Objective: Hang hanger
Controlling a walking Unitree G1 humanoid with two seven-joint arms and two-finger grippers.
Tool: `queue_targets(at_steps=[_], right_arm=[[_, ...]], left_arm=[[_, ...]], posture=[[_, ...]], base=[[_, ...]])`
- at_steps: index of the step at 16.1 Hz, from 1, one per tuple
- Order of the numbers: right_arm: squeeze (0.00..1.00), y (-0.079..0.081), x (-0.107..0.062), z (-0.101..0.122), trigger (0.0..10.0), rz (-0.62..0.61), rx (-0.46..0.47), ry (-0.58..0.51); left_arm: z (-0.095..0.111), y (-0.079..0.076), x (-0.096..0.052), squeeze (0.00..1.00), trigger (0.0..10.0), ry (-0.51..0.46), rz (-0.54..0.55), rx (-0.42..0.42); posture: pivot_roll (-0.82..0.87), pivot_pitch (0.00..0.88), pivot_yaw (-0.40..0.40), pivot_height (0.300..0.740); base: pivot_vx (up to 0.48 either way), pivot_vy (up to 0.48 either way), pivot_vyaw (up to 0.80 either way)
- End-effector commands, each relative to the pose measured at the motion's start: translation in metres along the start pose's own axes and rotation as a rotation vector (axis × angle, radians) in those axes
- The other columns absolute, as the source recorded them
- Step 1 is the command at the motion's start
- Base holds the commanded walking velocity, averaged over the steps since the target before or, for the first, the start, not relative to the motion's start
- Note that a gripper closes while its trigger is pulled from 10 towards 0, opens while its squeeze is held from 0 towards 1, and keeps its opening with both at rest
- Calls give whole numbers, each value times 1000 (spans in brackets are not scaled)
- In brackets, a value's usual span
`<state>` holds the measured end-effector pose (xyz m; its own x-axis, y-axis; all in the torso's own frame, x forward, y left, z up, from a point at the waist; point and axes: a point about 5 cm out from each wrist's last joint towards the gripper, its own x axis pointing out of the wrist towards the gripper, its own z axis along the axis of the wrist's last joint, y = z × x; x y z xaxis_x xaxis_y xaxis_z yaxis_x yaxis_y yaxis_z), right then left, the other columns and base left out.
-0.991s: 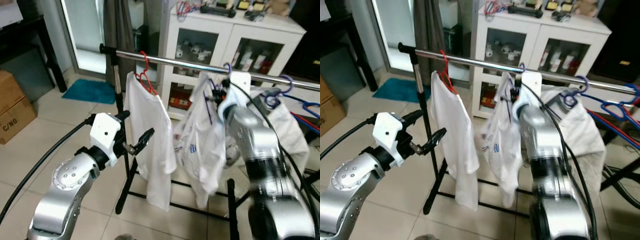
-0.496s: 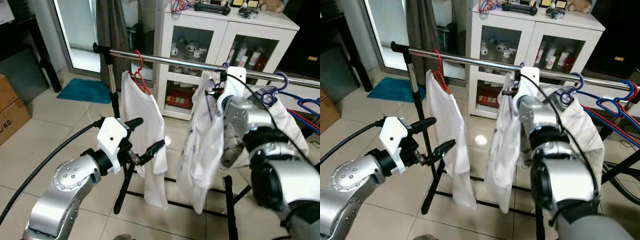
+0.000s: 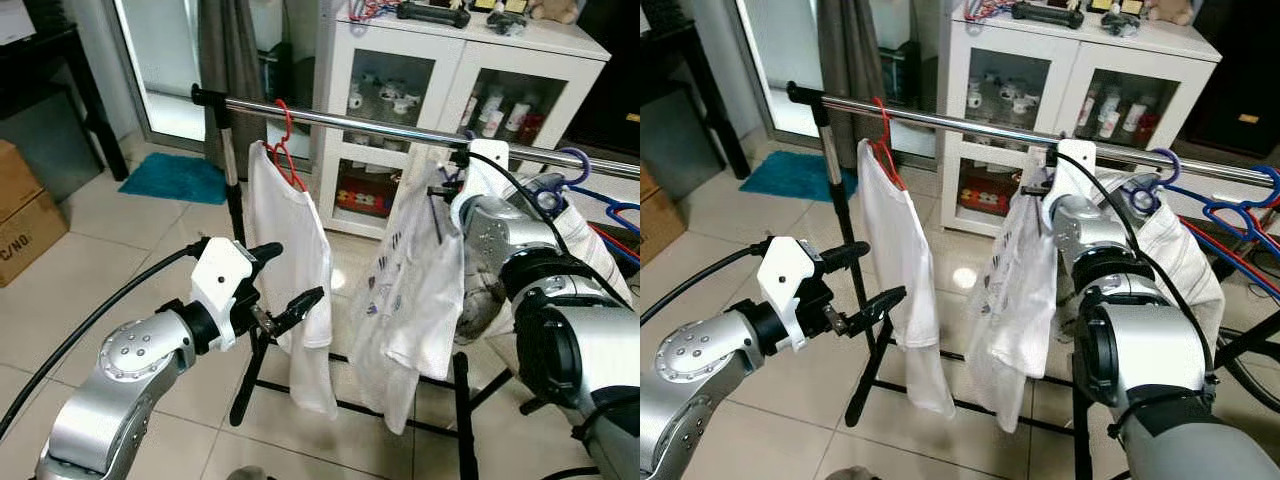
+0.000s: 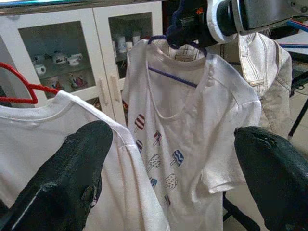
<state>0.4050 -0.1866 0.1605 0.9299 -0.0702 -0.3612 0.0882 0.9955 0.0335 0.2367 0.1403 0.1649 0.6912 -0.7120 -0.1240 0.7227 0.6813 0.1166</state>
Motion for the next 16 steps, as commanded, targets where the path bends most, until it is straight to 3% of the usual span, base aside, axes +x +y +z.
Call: queue_targets(at_steps=[1, 4, 8, 10, 13, 14, 15, 16], right_arm=[[1000, -12, -1, 0, 10000, -33, 22, -4], [1000, -12, -2, 12, 10000, 44, -19, -90], [1000, -13, -7, 19, 10000, 186, 0, -180], [1000, -18, -22, 15, 10000, 272, 39, -211], [1000, -23, -56, -2, 10000, 351, -22, -208], [1000, -20, -76, -9, 10000, 396, -53, -236], [1000, -18, -82, -11, 10000, 411, -68, -245], [1000, -13, -94, -17, 10000, 432, -76, -280]], left_arm=[[1, -2, -1, 969, 10000, 6, -12, 1], [0, 3, -2, 961, 10000, 6, 27, 13], [-1, 14, 2, 961, 10000, 3, 115, 36], [-5, 20, 0, 976, 10000, 29, 191, 39], [-7, 25, -2, 961, 10000, 22, 275, 23], [-6, 26, -1, 553, 10000, 4, 313, 29], [-6, 26, 0, 553, 10000, -1, 327, 32], [-6, 28, 2, 467, 10000, -3, 350, 30]], posture=[[226, 0, -41, 740], [218, 0, -41, 740], [202, 0, -30, 740], [182, 0, -18, 740], [162, 0, -5, 740], [153, 0, -4, 740], [153, 0, -4, 740], [146, 0, -2, 740]], base=[[0, 0, 0], [0, 0, 0], [0, 0, 0], [0, 0, 0], [0, 0, 0], [0, 0, 0], [0, 0, 0], [0, 458, 0]])
